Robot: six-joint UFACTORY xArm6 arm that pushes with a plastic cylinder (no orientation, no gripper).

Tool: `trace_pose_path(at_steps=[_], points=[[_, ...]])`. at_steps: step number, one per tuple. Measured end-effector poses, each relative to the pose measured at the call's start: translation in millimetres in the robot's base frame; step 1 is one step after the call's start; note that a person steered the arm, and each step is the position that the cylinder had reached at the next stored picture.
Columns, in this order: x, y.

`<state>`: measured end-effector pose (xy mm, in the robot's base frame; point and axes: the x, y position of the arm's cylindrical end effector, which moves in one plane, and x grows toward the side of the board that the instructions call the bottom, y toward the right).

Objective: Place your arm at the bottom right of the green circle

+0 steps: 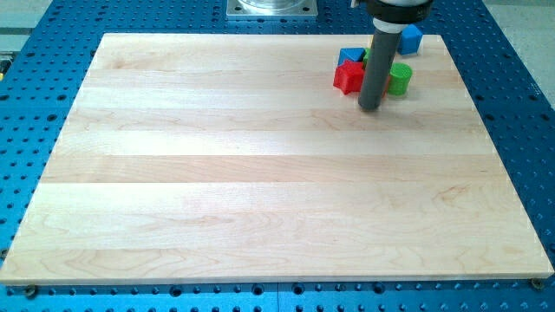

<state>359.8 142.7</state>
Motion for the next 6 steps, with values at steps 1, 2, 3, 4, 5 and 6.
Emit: trace_pose_path(at_steps=[1,2,3,4,5,6], points=[[0.0,-0.1],[0.0,-0.1],[13.6,-0.7],[56.8,55.1],[65.6,105.7],[31.6,108.9]])
